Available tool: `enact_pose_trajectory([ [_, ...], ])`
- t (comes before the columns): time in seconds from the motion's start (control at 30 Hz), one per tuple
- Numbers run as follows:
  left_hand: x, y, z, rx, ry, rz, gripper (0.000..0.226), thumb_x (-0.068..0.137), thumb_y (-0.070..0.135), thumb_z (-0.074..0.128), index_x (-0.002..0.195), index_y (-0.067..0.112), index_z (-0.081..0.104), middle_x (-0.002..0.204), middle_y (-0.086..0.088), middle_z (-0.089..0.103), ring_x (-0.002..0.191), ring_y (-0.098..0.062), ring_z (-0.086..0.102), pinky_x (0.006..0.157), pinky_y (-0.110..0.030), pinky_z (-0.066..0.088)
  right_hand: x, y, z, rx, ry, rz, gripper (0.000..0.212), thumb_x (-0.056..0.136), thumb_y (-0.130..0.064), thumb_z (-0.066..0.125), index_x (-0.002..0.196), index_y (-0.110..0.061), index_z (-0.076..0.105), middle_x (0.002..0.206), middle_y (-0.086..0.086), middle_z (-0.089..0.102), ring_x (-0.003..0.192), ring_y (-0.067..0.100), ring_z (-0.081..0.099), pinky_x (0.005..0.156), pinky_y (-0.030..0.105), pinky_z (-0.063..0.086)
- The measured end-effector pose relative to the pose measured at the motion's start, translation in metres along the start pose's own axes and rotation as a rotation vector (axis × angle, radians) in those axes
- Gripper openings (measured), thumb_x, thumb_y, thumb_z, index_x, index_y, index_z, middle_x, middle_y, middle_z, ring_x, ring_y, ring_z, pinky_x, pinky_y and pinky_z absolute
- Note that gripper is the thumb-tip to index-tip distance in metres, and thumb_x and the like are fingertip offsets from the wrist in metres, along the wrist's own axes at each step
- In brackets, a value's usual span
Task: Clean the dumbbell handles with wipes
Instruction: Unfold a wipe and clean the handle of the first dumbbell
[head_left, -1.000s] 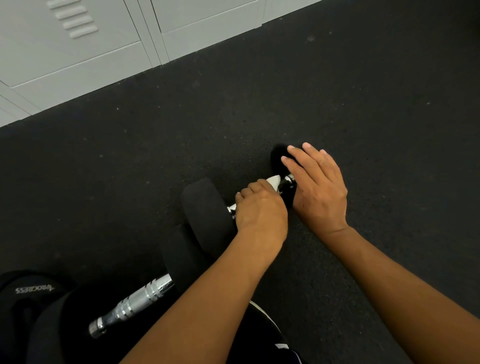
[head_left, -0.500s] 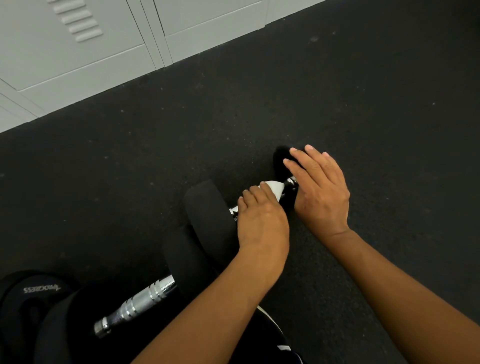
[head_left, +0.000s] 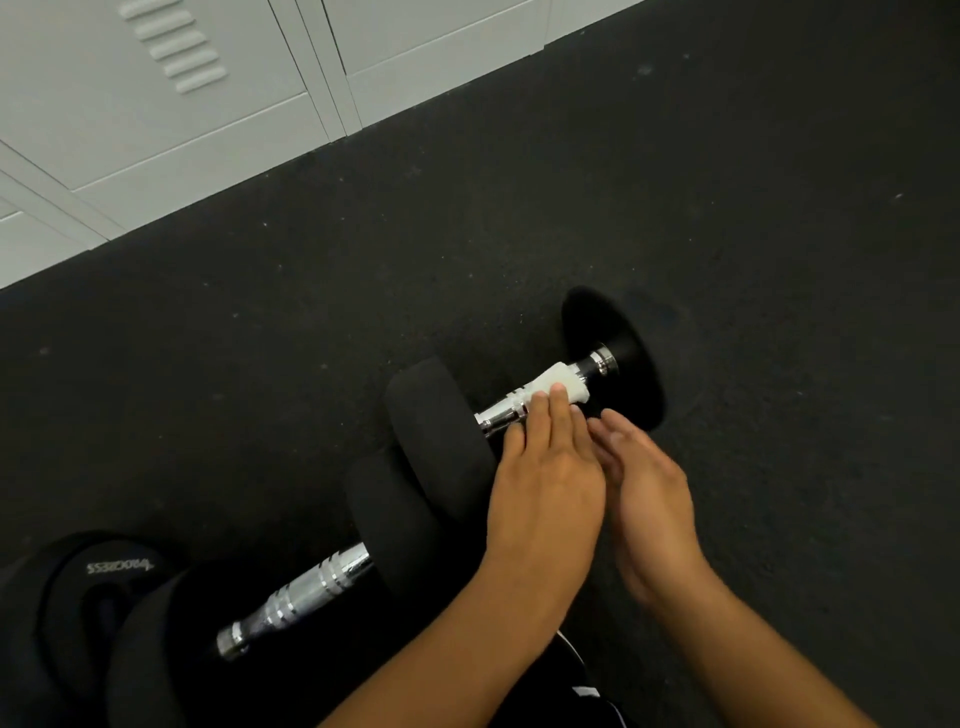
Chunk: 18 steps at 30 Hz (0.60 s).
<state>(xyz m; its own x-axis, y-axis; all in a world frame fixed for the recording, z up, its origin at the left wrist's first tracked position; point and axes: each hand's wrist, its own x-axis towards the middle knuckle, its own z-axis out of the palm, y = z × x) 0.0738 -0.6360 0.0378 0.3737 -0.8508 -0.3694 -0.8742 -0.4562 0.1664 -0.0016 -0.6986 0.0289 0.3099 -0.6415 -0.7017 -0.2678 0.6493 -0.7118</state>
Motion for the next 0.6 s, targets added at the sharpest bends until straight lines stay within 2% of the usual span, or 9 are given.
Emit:
enact_pose_trajectory([
  [0.07, -0.002, -0.002, -0.007, 0.001, -0.018, 0.012, 0.063, 0.104, 0.014, 0.038, 0.158, 0.001, 0.008, 0.167, -0.022, 0.004, 0.155, -0.034, 0.006, 0.125, -0.048, 0.012, 0.003, -0.012, 0.009, 0.224, -0.102, 0.184, 0.031, 0.103, -0.023, 0.051, 0.129, -0.018, 0.066, 0.12, 0.002, 0.075, 0.109, 0.013, 0.072, 0.098, 0.035, 0.052],
  [0.13, -0.007, -0.006, -0.015, 0.01, 0.004, 0.027, 0.066, 0.102, 0.018, 0.043, 0.158, 0.004, 0.012, 0.167, -0.018, 0.012, 0.155, -0.031, 0.008, 0.125, -0.052, 0.006, 0.007, -0.018, 0.02, 0.308, -0.166, 0.245, 0.032, 0.103, -0.025, 0.051, 0.122, -0.009, 0.07, 0.113, 0.009, 0.077, 0.105, 0.019, 0.074, 0.098, 0.04, 0.052],
  [0.2, -0.012, -0.02, -0.024, 0.001, 0.085, 0.014, 0.068, 0.1, 0.023, 0.044, 0.159, 0.007, 0.012, 0.168, -0.014, 0.013, 0.156, -0.03, 0.006, 0.125, -0.054, 0.003, 0.015, -0.02, 0.03, 0.426, -0.177, 0.245, 0.038, 0.103, -0.024, 0.045, 0.127, -0.002, 0.066, 0.122, 0.015, 0.073, 0.116, 0.026, 0.07, 0.107, 0.043, 0.048],
  [0.27, -0.019, -0.042, -0.034, -0.053, 0.224, -0.049, 0.07, 0.099, 0.033, 0.043, 0.159, 0.008, 0.017, 0.167, -0.013, 0.017, 0.155, -0.03, 0.012, 0.125, -0.053, 0.009, 0.028, -0.02, 0.035, 0.565, -0.126, 0.208, 0.041, 0.103, -0.018, 0.041, 0.134, 0.002, 0.059, 0.134, 0.02, 0.066, 0.126, 0.03, 0.062, 0.114, 0.042, 0.043],
  [0.3, -0.022, -0.056, -0.04, -0.081, 0.239, -0.097, 0.072, 0.099, 0.042, 0.039, 0.159, 0.009, 0.016, 0.168, -0.013, 0.016, 0.155, -0.031, 0.012, 0.125, -0.052, 0.012, 0.034, -0.021, 0.036, 0.601, -0.094, 0.188, 0.04, 0.103, -0.015, 0.04, 0.134, 0.003, 0.059, 0.135, 0.02, 0.065, 0.127, 0.029, 0.062, 0.114, 0.041, 0.042],
  [0.37, -0.027, -0.081, -0.045, -0.131, 0.121, -0.169, 0.083, 0.097, 0.061, 0.026, 0.16, 0.016, -0.004, 0.169, -0.012, -0.002, 0.156, -0.028, -0.004, 0.127, -0.048, 0.006, 0.041, -0.021, 0.036, 0.589, -0.049, 0.153, 0.036, 0.103, -0.011, 0.041, 0.131, 0.001, 0.06, 0.131, 0.018, 0.068, 0.124, 0.028, 0.064, 0.113, 0.041, 0.044],
  [0.43, -0.029, -0.1, -0.046, -0.181, -0.035, -0.171, 0.098, 0.091, 0.074, 0.031, 0.156, 0.023, -0.02, 0.167, -0.006, -0.019, 0.154, -0.021, -0.017, 0.126, -0.041, -0.003, 0.04, -0.014, 0.038, 0.538, -0.074, 0.154, 0.032, 0.104, -0.011, 0.044, 0.126, -0.001, 0.063, 0.125, 0.016, 0.071, 0.119, 0.026, 0.066, 0.108, 0.038, 0.048],
  [0.53, -0.027, -0.109, -0.046, -0.275, -0.071, -0.117, 0.12, 0.081, 0.077, 0.053, 0.155, 0.023, -0.023, 0.166, 0.001, -0.026, 0.152, -0.014, -0.021, 0.122, -0.03, -0.008, 0.03, 0.002, 0.042, 0.479, -0.175, 0.203, 0.029, 0.104, -0.008, 0.043, 0.12, -0.003, 0.066, 0.118, 0.015, 0.073, 0.108, 0.023, 0.071, 0.095, 0.033, 0.054],
  [0.6, -0.028, -0.11, -0.044, -0.3, -0.062, -0.106, 0.126, 0.078, 0.075, 0.06, 0.155, 0.022, -0.023, 0.166, 0.004, -0.024, 0.152, -0.011, -0.019, 0.119, -0.026, -0.01, 0.031, 0.002, 0.041, 0.522, -0.166, 0.203, 0.029, 0.105, -0.005, 0.04, 0.119, -0.002, 0.066, 0.119, 0.016, 0.074, 0.109, 0.024, 0.072, 0.096, 0.035, 0.054],
])
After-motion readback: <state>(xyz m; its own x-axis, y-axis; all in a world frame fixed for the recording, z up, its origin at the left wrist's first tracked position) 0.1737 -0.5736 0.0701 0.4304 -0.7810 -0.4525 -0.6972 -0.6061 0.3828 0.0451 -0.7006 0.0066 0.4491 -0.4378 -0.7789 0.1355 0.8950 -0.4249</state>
